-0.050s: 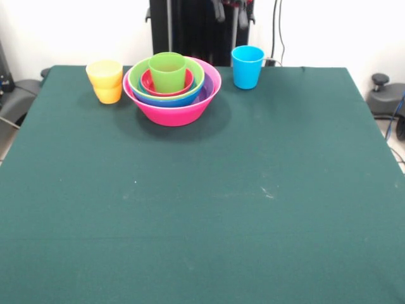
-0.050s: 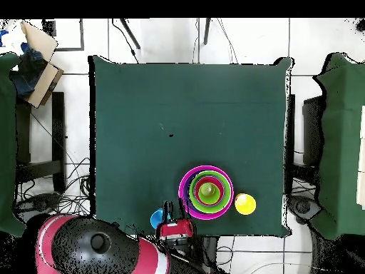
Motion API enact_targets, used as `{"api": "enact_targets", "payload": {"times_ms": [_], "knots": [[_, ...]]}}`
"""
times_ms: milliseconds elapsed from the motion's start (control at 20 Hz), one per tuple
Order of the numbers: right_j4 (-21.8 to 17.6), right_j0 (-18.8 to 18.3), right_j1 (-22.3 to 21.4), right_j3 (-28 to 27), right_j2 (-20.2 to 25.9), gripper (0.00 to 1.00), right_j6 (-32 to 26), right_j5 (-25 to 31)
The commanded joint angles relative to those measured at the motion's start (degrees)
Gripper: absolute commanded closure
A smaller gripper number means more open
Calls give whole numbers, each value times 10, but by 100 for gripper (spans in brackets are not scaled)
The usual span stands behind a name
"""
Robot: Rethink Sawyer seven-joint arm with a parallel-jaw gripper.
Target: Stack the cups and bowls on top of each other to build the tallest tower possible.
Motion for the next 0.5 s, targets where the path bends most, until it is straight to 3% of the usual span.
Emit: {"api": "enact_targets", "payload": {"times_ms": [50,200,250,300,350,400,450,500], "knots": [[-133,-43,42,107,-3,0,124,47],[-181,-40,-40,98,-17,0,127,184],[-211,-34,-91,90,-17,0,130,301],[-231,-34,-119,82,-11,0,135,373],[-272,-40,-169,69,13,0,137,527],[-283,-47,-195,67,27,0,126,599],[-306,-67,-240,65,57,0,110,721],[-316,-87,-270,71,78,0,97,784]]}}
